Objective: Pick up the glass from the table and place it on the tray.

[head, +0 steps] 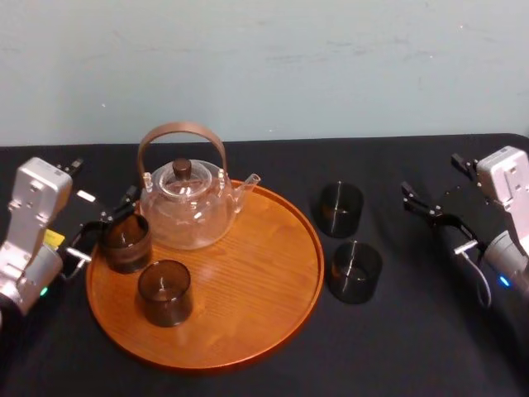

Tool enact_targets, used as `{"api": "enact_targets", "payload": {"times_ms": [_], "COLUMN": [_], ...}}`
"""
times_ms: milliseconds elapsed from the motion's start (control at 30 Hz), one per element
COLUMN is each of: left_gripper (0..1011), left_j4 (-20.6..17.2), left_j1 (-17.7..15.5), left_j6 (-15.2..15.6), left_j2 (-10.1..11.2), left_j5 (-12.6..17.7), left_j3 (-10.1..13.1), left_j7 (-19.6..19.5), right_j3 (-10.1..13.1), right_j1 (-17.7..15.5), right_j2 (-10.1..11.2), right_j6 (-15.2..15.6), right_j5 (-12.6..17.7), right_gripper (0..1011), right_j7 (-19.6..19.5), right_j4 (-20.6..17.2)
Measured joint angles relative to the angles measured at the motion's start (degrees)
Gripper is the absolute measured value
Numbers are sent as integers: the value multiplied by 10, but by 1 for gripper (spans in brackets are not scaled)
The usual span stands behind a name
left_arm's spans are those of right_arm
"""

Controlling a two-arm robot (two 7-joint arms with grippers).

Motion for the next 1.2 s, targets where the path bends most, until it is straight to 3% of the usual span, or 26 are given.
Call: {"api": "enact_targets", "payload": {"times_ms": [267, 667, 833, 1200], "left_gripper": [1001, 1001, 1001, 1001], "left_j4": [0, 0, 0, 0], "left_j1": [0, 0, 0, 0], "left_j6": [0, 0, 0, 0], "left_j2": [0, 0, 0, 0], "left_j5": [0, 0, 0, 0], "left_j3": [0, 0, 0, 0], "left_j7": [0, 0, 0, 0], "right_j3": [25, 70, 85, 96], "right_j1": [-21, -89, -121, -153], "right_j2": [9, 46, 80, 123], "right_j6": [20, 54, 55, 56], "right_j5": [24, 72, 93, 115], "right_gripper": [1002, 1002, 1002, 1002], "right_j7": [22, 67, 123, 219], "right_j4": [-34, -116, -146, -166]}}
